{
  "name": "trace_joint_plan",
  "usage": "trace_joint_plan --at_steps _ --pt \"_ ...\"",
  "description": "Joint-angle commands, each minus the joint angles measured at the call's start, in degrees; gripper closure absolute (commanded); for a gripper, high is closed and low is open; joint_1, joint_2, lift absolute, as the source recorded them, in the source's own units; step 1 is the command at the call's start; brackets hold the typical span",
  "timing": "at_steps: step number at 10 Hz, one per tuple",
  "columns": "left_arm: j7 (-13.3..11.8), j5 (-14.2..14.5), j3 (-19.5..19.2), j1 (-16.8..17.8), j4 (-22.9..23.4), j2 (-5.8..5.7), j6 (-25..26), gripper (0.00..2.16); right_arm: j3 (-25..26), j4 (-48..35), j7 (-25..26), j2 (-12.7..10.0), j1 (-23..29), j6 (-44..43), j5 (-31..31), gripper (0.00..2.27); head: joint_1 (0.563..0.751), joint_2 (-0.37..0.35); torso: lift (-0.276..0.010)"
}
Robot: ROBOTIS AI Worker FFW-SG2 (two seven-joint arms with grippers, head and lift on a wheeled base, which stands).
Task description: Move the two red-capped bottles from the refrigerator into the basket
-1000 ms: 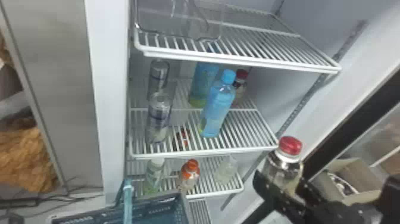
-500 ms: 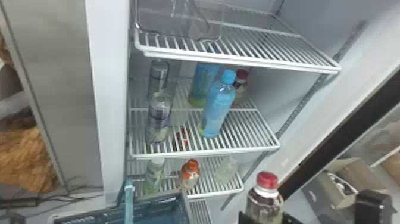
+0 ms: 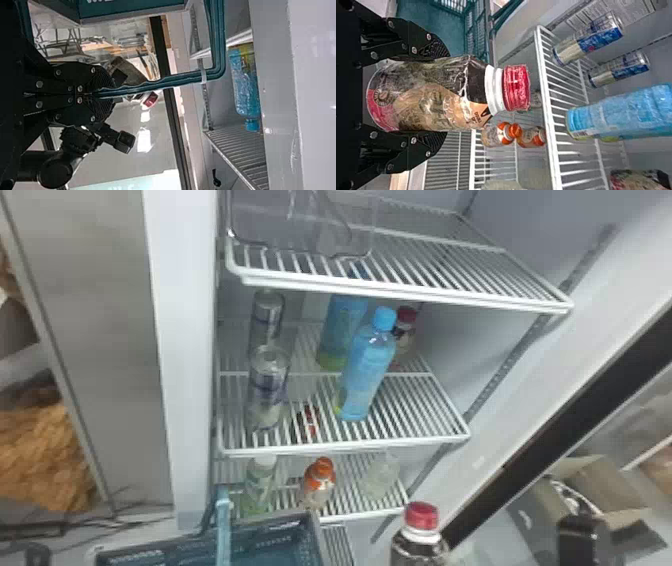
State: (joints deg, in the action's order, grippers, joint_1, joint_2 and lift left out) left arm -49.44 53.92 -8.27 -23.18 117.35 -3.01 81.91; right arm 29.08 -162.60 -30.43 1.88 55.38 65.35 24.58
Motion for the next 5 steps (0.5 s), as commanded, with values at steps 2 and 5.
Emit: trace_joint_plan --at_steps 2,5 --pt "0.2 0.4 0.8 0.4 -0.3 -0.15 0.1 1.2 -4.4 2.1 -1.1 2.0 -2.1 3.0 2.7 1.28 0.695 -0.35 0.0" --pt "0.3 0.7 1.4 1.2 -0.3 -0.33 0.1 1.2 -9.5 6.3 -2.2 4.0 -5.5 4.1 4.9 1.28 0.695 -0.35 0.0"
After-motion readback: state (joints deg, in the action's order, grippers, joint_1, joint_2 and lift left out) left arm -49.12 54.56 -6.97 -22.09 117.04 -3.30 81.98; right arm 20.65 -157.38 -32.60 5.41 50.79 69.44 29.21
